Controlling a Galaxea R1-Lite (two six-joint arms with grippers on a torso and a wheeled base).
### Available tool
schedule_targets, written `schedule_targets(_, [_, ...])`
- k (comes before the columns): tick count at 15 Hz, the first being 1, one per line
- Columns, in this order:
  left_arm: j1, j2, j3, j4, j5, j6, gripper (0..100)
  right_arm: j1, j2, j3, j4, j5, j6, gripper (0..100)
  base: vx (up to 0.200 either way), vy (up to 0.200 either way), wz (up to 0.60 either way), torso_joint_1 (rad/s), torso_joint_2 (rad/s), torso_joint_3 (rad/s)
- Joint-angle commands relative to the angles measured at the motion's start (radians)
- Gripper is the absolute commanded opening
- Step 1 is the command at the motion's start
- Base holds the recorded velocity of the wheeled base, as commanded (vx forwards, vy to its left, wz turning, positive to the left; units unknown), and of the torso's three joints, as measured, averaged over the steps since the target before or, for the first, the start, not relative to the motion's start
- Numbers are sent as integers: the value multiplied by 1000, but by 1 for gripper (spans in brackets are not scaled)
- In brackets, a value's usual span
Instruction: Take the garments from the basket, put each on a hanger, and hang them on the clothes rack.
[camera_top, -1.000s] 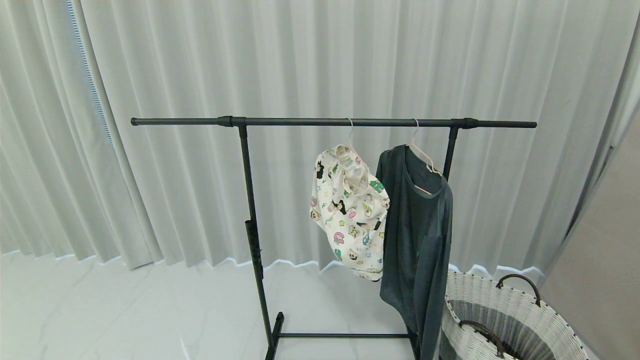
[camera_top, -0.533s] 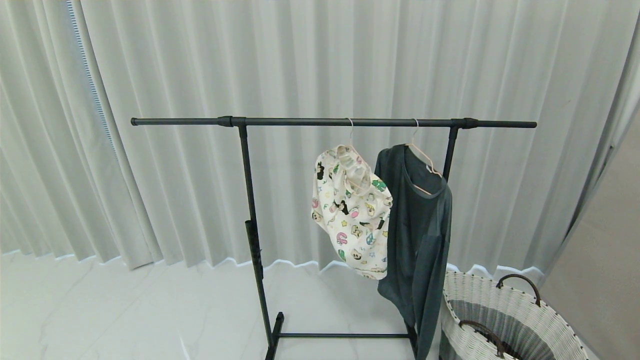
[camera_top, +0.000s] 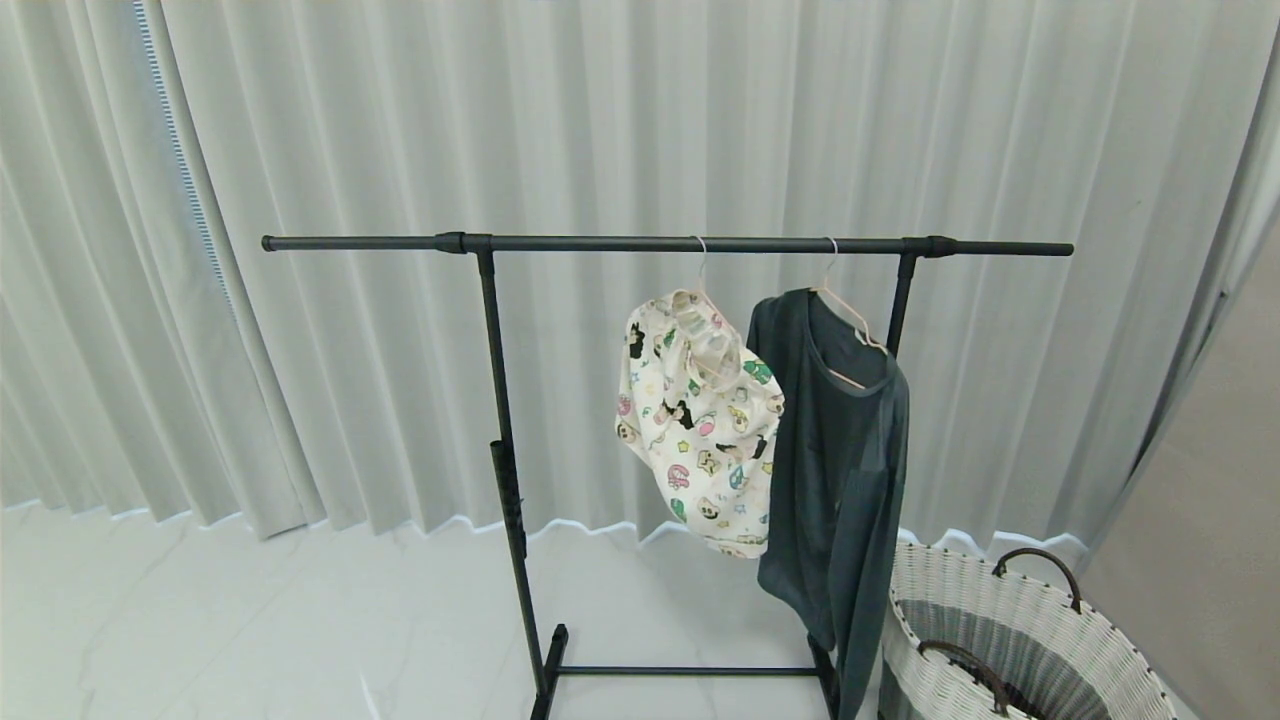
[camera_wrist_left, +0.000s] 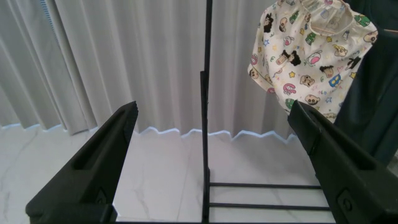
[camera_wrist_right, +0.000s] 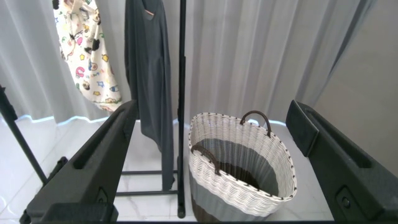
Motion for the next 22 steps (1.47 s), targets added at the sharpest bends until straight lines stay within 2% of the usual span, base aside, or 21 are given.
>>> schedule_targets(1, [-1,-1,0,-1,0,1,100,0,0,0,0,0,0,100,0,0,0,0,0,0])
schedule_targets(22, [-1,-1,0,-1,0,0,100,0,0,0,0,0,-7,100,0,0,0,0,0,0])
